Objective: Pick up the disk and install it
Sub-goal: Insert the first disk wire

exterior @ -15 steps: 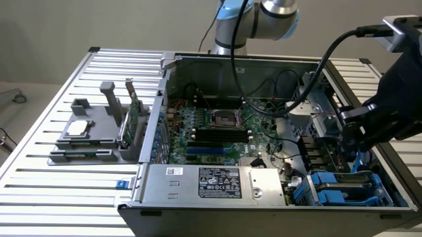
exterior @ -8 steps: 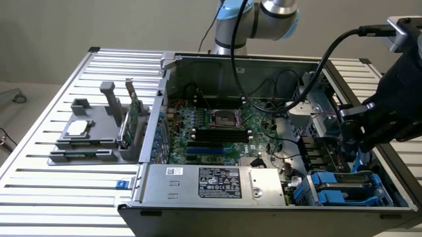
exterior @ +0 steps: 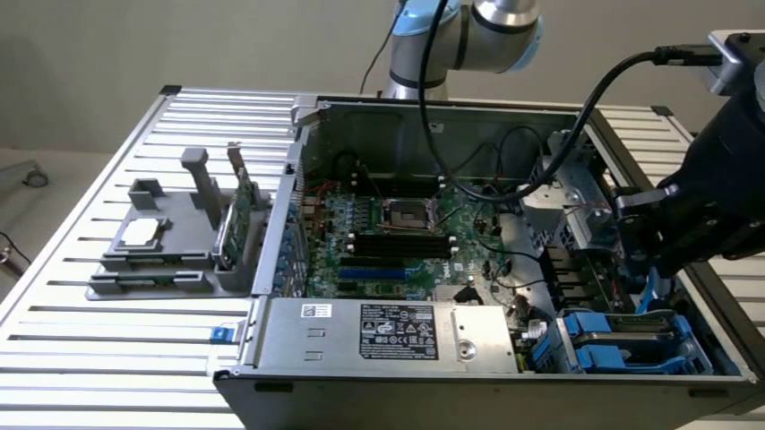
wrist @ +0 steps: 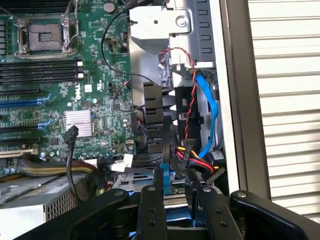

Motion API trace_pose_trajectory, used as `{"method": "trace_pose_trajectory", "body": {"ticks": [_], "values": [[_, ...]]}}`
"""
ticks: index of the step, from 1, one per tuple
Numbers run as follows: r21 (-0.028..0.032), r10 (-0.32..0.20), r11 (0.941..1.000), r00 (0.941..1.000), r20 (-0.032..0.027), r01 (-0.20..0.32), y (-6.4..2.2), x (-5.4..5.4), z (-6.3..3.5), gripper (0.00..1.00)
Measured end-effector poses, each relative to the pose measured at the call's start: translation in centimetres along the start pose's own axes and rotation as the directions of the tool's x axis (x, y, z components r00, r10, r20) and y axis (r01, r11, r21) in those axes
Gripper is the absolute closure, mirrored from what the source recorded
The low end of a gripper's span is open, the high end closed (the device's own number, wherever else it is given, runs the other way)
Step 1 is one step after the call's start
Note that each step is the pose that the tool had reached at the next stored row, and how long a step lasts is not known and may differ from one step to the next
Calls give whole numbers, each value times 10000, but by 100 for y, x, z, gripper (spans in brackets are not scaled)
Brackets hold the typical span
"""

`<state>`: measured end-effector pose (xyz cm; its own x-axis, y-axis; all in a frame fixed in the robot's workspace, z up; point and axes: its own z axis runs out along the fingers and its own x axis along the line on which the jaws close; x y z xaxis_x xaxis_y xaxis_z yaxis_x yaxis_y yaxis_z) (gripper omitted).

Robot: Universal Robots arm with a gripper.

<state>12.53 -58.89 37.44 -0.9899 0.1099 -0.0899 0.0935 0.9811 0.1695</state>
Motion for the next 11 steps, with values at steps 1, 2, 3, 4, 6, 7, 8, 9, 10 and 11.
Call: {"method": "trace_pose_trajectory", "body": {"ticks": [1,2,3,4,6,7,8,9,10,11], "values": [[1,48,10000,10000,35,-48,2,0,1,69],[1,92,10000,9999,77,-92,5,-1,1,69],[1,129,9999,9998,125,-129,8,-1,1,69],[-2,163,9999,9997,178,-163,12,-2,3,69],[-5,236,9997,9992,313,-236,18,-2,4,69],[7,268,9996,9988,398,-269,20,-2,5,69],[31,290,9996,9984,481,-292,22,-1,8,69],[58,317,9995,9979,561,-320,23,-1,11,69],[97,343,9993,9974,631,-350,23,-1,14,69],[172,350,9992,9970,697,-362,23,0,17,69]]}}
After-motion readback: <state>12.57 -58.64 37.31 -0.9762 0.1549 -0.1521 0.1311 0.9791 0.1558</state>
